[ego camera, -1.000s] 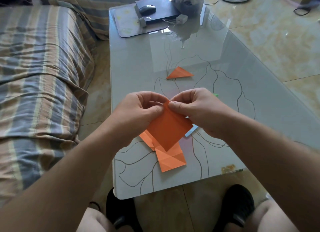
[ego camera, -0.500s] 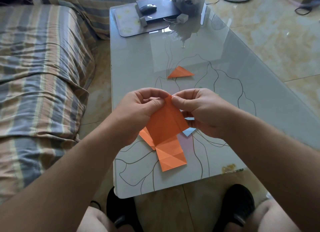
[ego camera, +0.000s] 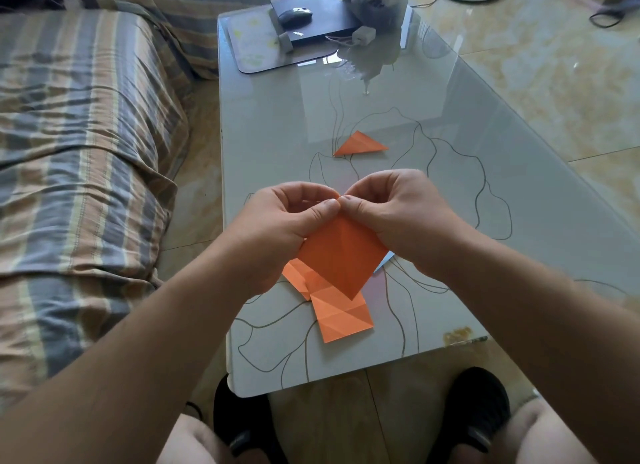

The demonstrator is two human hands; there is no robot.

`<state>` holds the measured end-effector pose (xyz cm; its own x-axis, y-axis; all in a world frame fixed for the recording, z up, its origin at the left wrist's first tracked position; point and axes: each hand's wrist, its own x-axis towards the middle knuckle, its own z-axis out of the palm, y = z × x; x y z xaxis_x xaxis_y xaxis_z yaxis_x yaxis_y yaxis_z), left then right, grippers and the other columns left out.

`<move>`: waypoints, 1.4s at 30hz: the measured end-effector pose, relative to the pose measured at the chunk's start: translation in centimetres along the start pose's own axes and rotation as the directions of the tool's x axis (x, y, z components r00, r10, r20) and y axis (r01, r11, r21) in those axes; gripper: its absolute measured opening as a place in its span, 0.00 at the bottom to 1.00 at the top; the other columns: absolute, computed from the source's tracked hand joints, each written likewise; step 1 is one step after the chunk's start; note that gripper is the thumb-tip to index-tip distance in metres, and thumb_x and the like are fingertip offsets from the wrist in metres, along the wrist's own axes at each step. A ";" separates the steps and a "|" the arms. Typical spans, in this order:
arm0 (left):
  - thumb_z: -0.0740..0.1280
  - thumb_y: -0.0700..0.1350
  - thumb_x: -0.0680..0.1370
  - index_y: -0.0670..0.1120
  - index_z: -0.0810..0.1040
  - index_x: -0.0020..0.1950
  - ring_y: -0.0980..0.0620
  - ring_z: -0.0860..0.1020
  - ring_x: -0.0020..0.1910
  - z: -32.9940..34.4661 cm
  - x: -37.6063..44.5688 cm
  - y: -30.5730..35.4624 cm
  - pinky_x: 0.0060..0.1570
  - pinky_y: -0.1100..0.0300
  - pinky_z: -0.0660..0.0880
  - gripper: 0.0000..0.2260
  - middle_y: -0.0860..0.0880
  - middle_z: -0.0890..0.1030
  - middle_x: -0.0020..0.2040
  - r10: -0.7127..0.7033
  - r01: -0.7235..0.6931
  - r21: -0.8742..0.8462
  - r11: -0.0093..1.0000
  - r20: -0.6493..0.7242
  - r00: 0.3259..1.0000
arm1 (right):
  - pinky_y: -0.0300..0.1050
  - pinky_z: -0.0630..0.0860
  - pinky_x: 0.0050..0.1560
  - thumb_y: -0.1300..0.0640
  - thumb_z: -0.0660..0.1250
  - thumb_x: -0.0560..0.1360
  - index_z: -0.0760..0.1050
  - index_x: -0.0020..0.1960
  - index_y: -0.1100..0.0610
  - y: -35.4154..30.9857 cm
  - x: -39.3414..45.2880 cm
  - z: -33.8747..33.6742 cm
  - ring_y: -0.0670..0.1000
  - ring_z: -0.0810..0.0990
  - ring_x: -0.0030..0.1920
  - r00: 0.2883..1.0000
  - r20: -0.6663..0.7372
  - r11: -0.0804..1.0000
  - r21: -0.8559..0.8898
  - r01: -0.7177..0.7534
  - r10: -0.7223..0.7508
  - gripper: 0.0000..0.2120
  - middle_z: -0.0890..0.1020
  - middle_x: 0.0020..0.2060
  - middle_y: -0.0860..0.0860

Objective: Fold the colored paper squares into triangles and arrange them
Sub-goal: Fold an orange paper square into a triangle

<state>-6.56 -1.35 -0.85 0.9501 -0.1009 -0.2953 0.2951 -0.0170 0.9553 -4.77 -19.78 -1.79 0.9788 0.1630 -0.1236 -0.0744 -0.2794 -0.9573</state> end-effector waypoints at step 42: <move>0.74 0.47 0.70 0.46 0.86 0.44 0.49 0.83 0.42 0.0 -1.0 1.4 0.44 0.52 0.81 0.07 0.44 0.85 0.43 -0.146 0.159 -0.162 0.974 0.090 0.985 | 0.48 0.81 0.45 0.63 0.77 0.73 0.81 0.48 0.56 -1.9 -0.9 -1.3 0.52 0.85 0.42 0.986 0.153 0.976 0.217 0.027 -0.062 0.07 0.87 0.44 0.60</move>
<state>-7.07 -1.26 0.75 0.8836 -0.1867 -0.4294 0.4552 0.1281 0.8811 -5.23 -20.66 0.45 0.9410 0.3226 -0.1027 -0.0870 -0.0626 -0.9942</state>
